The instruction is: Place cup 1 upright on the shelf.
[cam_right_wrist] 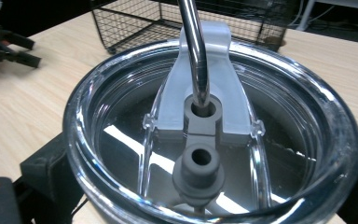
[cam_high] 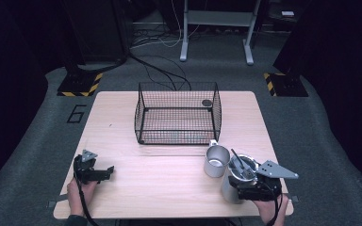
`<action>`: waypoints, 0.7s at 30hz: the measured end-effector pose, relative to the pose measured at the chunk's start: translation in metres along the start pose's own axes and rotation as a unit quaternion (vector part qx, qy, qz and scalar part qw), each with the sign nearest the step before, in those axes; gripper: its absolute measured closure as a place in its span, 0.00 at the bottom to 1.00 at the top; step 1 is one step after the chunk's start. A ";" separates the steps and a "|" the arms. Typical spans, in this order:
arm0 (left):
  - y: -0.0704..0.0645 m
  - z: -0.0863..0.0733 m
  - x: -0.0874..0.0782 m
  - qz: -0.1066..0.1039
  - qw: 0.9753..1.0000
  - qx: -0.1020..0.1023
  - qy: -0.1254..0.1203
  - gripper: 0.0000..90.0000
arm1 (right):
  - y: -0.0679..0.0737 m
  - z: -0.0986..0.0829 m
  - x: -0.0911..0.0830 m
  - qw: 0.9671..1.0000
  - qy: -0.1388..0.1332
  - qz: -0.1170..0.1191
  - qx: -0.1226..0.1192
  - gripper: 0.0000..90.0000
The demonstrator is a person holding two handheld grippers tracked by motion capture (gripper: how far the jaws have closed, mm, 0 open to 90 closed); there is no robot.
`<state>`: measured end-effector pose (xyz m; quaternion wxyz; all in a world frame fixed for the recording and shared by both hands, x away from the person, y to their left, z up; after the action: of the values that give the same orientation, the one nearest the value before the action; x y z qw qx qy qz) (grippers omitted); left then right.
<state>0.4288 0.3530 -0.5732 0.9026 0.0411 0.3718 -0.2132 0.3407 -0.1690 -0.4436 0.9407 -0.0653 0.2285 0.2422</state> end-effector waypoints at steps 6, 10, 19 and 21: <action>0.000 0.000 0.000 0.000 1.000 0.000 0.000 0.00 | 0.013 0.005 0.003 1.000 0.000 0.022 -0.008 0.04; 0.000 0.000 0.000 0.000 1.000 0.000 0.000 0.00 | 0.023 0.009 0.006 0.999 0.002 0.035 -0.011 0.04; 0.000 0.000 0.001 0.001 1.000 0.001 -0.005 0.00 | 0.041 0.016 0.015 0.998 0.005 0.062 -0.023 0.04; 0.000 0.000 0.001 0.001 1.000 0.001 -0.005 0.00 | 0.046 0.018 0.017 0.997 0.007 0.068 -0.027 0.04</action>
<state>0.4297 0.3529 -0.5735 0.9045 0.0412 0.3675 -0.2126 0.3393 -0.1175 -0.4358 0.9183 -0.0767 0.2322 0.3115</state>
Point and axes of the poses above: each handheld gripper's, and its own axes: x roughly forward along the jaws, z roughly out of its top, y roughly to its left, the point moved 6 cm from there along x, roughly forward along the jaws, and after that the axes turned 7 degrees about -z, right-handed, at the moved point
